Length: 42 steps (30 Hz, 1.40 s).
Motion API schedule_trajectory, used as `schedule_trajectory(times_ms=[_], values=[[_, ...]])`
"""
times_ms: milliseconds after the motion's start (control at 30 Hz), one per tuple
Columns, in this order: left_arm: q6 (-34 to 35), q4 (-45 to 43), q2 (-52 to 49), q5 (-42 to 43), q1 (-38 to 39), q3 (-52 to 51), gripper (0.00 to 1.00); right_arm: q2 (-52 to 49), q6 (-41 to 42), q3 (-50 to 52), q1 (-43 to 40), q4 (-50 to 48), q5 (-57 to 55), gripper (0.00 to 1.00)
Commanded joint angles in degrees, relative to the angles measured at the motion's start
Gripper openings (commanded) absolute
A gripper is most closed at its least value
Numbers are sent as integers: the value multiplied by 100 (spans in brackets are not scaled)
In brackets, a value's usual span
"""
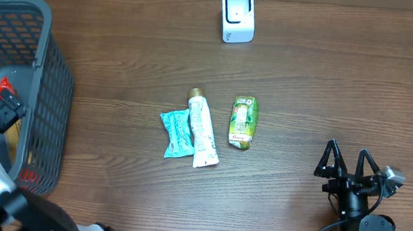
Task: Scan the item barcode
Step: 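Grasp the red-capped spaghetti package in the basket with the left gripper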
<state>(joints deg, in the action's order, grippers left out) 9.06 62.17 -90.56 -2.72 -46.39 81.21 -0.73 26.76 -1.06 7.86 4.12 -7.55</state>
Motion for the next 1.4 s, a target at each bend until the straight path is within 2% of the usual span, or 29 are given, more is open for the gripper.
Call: schedule_trajectory(times_ms=[0, 167, 367, 567, 767, 800, 833, 900, 967, 1067, 1200, 1367], values=[[-33, 22, -584, -264, -120, -83, 100, 57, -4, 59, -22, -26, -35, 100], [-22, -162, -1005, -557, -138, -310, 99, 57, -4, 59, -22, -26, -35, 100], [-4, -957, -1104, -820, -240, -903, 100, 57, -4, 59, -22, -28, -35, 100], [-326, -1814, -1106, -520, -212, -1364, 100, 57, -4, 59, -22, -28, -35, 100], [-352, -2124, -1106, -363, -195, -1665, 97, 57, -4, 59, -22, -26, -35, 100], [-352, -2159, -1106, -363, -195, -1696, 95, 57, -4, 59, -22, -28, -35, 100], [-352, -2181, -1106, -361, -197, -1711, 87, 57, -4, 59, -22, -26, -35, 100], [-348, -2199, -1106, -354, -197, -1716, 63, 57, -4, 59, -22, -26, -35, 100], [-348, -2205, -1106, -295, -197, -1716, 52, 57, -4, 59, -22, -26, -35, 100], [-348, -2227, -1108, -295, -197, -1753, 55, 57, -4, 59, -22, -26, -35, 100], [-350, -2369, -1117, -299, -197, -1902, 68, 57, -4, 59, -22, -28, -35, 100], [-350, -2411, -1134, -363, -197, -2006, 68, 57, -4, 59, -22, -28, -35, 100]])
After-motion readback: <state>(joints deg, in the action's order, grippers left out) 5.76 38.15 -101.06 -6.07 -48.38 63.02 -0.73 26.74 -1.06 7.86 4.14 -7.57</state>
